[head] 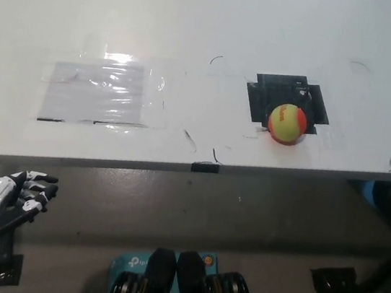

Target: The robot uses right hand to squeeze a small tennis ball placed on the black area of the table

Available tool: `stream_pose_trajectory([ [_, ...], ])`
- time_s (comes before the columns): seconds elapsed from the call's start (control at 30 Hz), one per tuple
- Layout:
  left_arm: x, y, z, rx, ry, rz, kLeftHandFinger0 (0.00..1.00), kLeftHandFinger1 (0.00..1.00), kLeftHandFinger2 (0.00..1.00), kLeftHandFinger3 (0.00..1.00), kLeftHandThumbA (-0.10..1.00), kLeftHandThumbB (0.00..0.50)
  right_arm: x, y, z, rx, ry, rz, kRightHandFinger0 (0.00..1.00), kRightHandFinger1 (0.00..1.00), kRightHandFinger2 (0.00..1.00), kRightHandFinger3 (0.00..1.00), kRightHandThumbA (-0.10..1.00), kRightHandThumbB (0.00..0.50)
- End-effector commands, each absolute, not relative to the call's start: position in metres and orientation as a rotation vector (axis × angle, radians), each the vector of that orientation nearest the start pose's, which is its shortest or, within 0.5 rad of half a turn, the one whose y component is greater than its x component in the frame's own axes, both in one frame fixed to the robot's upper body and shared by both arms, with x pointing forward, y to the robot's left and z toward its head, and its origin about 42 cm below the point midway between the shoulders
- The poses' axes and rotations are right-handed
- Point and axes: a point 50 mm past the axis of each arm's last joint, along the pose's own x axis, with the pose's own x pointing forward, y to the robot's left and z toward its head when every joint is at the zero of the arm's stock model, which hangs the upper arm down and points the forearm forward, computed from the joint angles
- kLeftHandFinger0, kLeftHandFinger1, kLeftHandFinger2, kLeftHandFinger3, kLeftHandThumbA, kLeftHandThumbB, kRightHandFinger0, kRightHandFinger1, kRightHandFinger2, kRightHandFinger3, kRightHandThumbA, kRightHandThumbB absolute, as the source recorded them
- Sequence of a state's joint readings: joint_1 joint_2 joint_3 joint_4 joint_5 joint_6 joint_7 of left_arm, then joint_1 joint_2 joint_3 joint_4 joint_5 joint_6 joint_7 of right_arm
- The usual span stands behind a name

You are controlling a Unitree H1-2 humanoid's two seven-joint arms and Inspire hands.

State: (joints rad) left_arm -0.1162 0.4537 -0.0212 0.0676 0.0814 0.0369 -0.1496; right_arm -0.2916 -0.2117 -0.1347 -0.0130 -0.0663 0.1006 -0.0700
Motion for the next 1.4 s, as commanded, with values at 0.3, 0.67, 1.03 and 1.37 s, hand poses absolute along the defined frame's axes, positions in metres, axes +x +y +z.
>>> stream_pose_trajectory([
  [0.3, 0.324, 0.345, 0.149, 0.559, -0.007, -0.16, 0.42, 0.5, 0.61, 0.68, 0.73, 0.034, 0.428, -0.269, 0.314, -0.306, -0.452, -0.071, 0.44, 0.47, 0.6, 0.73, 0.18, 0.325],
  [0.67, 0.324, 0.346, 0.149, 0.56, -0.001, -0.157, 0.4, 0.49, 0.61, 0.69, 0.69, 0.001, 0.449, -0.238, 0.311, -0.603, -0.205, 0.14, 1.0, 1.0, 1.0, 1.0, 0.46, 0.456],
  [1.03, 0.324, 0.346, 0.15, 0.563, -0.017, -0.164, 0.4, 0.49, 0.59, 0.69, 0.69, 0.004, 0.472, -0.19, 0.275, -0.821, -0.066, 0.241, 1.0, 1.0, 1.0, 1.0, 0.74, 0.5],
  [1.37, 0.325, 0.346, 0.151, 0.559, -0.014, -0.168, 0.4, 0.49, 0.6, 0.69, 0.67, 0.0, 0.484, -0.153, 0.244, -0.799, -0.031, 0.205, 1.0, 1.0, 1.0, 1.0, 0.68, 0.5],
])
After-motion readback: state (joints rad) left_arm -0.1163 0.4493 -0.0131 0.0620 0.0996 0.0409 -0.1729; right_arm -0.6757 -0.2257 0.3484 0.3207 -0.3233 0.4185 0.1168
